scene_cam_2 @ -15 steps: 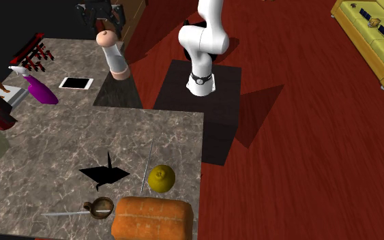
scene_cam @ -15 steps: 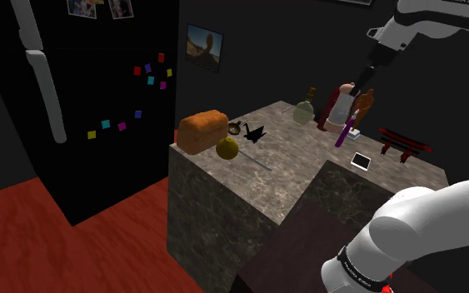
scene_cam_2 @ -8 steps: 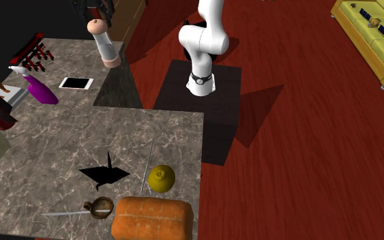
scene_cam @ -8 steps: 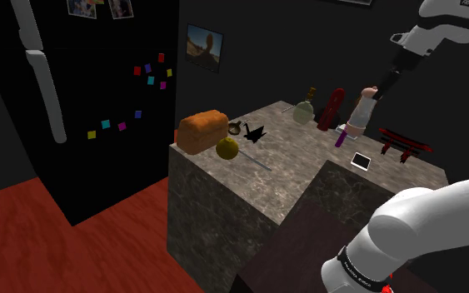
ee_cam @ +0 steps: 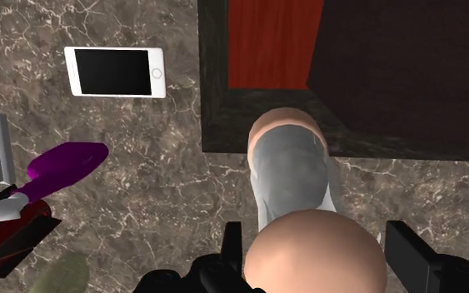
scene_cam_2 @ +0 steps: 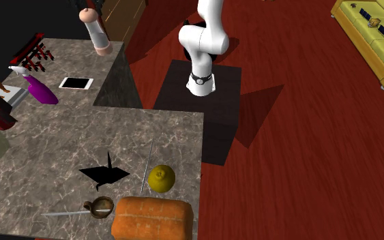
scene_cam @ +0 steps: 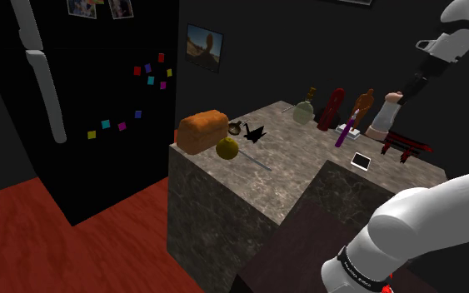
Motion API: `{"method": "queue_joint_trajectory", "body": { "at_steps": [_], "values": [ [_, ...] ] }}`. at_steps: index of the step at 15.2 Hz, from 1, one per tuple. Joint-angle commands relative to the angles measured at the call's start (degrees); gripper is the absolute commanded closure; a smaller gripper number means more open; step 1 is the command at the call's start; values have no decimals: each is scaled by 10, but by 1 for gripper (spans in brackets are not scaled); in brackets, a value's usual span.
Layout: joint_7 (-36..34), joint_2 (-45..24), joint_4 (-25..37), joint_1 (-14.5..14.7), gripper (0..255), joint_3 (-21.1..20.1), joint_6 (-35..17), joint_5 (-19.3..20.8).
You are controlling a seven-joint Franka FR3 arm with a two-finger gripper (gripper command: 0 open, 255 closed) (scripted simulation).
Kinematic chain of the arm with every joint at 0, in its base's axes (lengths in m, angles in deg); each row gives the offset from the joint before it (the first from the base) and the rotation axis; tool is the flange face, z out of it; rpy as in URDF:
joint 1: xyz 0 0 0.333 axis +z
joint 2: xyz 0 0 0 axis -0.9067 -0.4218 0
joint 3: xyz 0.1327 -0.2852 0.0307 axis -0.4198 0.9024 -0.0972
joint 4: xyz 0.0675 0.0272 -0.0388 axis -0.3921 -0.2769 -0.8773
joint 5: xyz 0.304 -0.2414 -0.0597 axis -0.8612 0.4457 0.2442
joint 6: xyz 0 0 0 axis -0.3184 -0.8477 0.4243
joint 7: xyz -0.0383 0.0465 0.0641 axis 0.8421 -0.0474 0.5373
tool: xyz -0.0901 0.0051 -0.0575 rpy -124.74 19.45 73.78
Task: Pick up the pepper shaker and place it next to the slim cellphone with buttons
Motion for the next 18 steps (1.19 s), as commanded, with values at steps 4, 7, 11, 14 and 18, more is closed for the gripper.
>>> {"method": "queue_joint_trajectory", "body": {
  "at_steps": [4, 7, 11, 14, 18],
  "values": [
    [101, -65, 75, 23, 255, 112, 12, -26],
    [173, -126, 127, 55, 255, 212, 21, -69],
    [395, -396, 223, -42, 255, 369, 83, -327],
    [446, -467, 309, -230, 255, 267, 125, -389],
    [484, -568, 465, -429, 255, 195, 195, -480]
  ]
}}
